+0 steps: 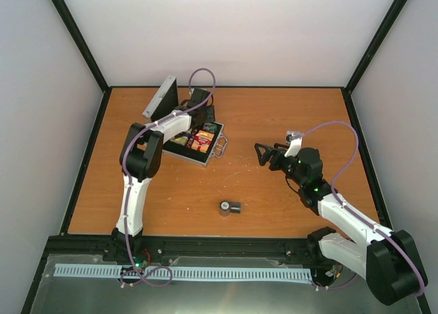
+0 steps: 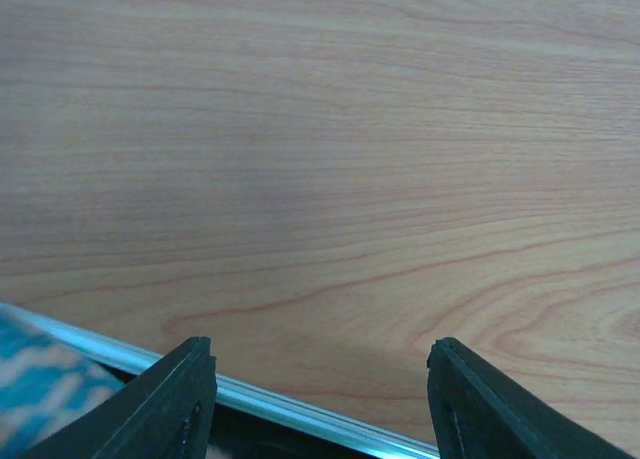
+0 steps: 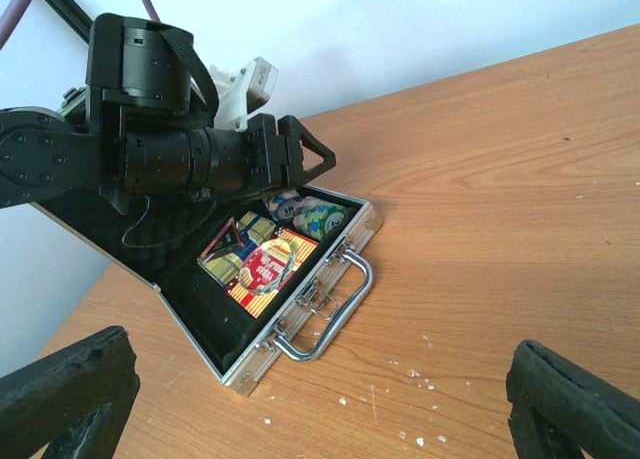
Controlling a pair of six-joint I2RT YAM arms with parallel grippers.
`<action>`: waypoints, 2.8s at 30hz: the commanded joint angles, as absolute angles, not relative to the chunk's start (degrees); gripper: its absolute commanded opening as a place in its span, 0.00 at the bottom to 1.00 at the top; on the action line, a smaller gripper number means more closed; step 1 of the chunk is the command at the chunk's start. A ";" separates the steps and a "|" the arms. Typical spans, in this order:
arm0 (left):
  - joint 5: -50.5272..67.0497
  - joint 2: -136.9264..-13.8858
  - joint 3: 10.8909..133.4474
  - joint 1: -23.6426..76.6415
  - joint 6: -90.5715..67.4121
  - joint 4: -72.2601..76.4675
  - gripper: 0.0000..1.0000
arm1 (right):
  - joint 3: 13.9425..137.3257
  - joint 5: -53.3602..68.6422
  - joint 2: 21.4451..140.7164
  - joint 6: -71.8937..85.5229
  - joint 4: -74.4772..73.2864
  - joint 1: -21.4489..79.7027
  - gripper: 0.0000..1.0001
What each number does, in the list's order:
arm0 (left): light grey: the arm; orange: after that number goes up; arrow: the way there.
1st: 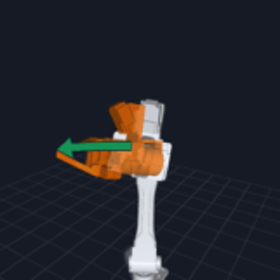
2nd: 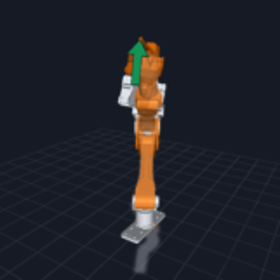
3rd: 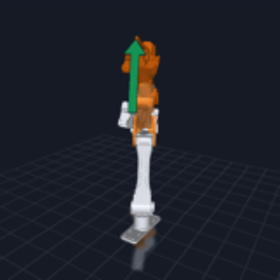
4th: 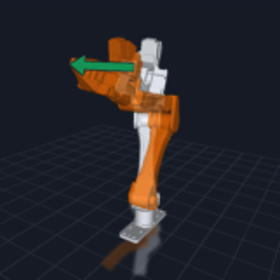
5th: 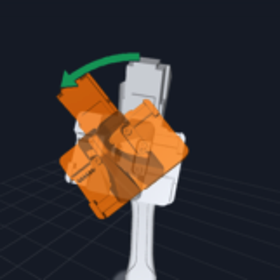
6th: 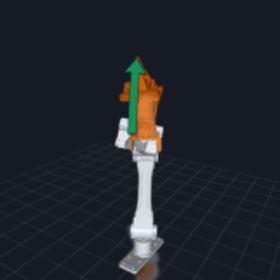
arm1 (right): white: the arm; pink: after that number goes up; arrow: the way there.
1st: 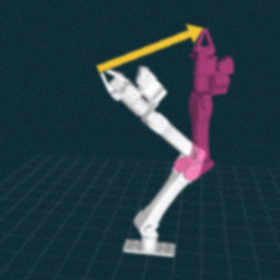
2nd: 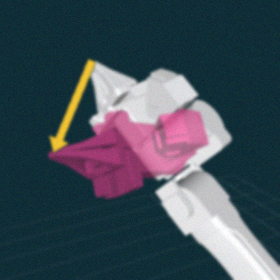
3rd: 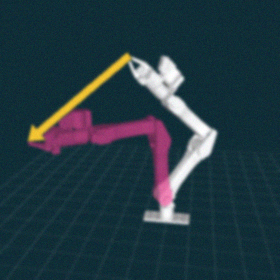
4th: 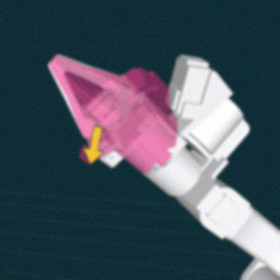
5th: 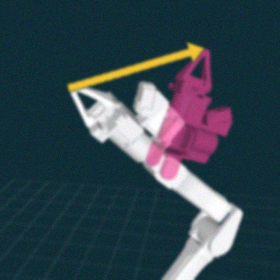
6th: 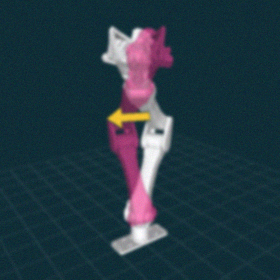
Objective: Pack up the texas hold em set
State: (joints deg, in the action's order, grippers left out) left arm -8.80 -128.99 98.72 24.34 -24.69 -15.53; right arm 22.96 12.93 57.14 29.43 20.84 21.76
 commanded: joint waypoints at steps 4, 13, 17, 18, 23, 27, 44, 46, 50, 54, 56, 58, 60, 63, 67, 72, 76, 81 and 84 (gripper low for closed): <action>-12.70 -125.70 96.80 23.20 -29.11 -16.30 0.59 | 22.89 13.36 56.44 29.40 22.50 21.07 1.00; -12.74 -122.29 93.41 22.93 -28.72 -13.54 0.71 | 22.88 13.54 56.53 29.36 22.60 21.07 1.00; -10.24 -121.10 93.49 21.00 -29.36 -15.44 0.78 | 22.94 13.54 56.49 29.27 22.63 21.07 1.00; -9.95 -120.64 93.06 20.52 -29.70 -15.55 0.80 | 22.93 13.55 56.50 29.27 22.71 21.09 1.00; -8.98 -120.15 92.10 18.92 -32.19 -15.80 0.88 | 22.92 13.57 56.51 29.26 22.68 21.08 1.00; -11.64 -120.84 92.72 18.81 -33.66 -17.51 0.91 | 22.74 13.39 56.17 29.18 22.56 21.08 1.00; -13.14 -126.62 99.33 18.81 -33.53 -22.66 0.92 | 22.75 13.17 55.93 29.09 22.19 21.05 1.00; -13.80 -126.80 99.71 18.81 -33.63 -23.06 0.91 | 22.80 13.16 55.91 29.07 22.13 21.09 1.00; -13.91 -127.34 100.25 18.81 -33.59 -23.39 0.91 | 22.70 13.15 55.88 29.09 22.09 21.09 1.00; -13.69 -128.78 102.13 18.81 -33.16 -24.58 0.91 | 22.67 13.11 55.72 29.09 22.06 21.07 1.00; -13.21 -129.75 103.59 18.81 -32.92 -25.65 0.91 | 22.66 13.17 55.64 29.11 22.06 21.03 1.00; -12.77 -130.15 104.22 18.81 -32.79 -26.24 0.91 | 22.58 13.14 55.55 29.09 22.07 21.08 1.00; -12.38 -129.94 103.88 18.81 -32.78 -26.05 0.91 | 22.58 13.11 55.60 29.09 22.17 21.09 1.00; -11.29 -129.56 103.30 18.81 -32.66 -25.59 0.91 | 22.59 13.12 55.70 29.08 22.19 21.05 1.00; -8.24 -129.87 103.51 18.81 -32.07 -25.67 0.91 | 22.67 13.12 55.75 29.09 22.23 21.07 1.00; -5.45 -129.92 103.63 18.81 -31.65 -25.96 0.91 | 22.68 13.17 55.89 29.09 22.24 21.09 1.00; -1.96 -129.77 103.31 18.81 -31.40 -26.00 0.91 | 22.69 13.12 55.94 29.09 22.28 21.04 1.00; 1.74 -129.80 103.18 18.81 -30.95 -26.05 0.90 | 22.74 13.15 55.94 29.16 22.25 21.09 1.00; 2.74 -129.59 102.92 19.10 -30.32 -25.83 0.89 | 22.75 13.14 55.97 29.16 22.25 21.09 1.00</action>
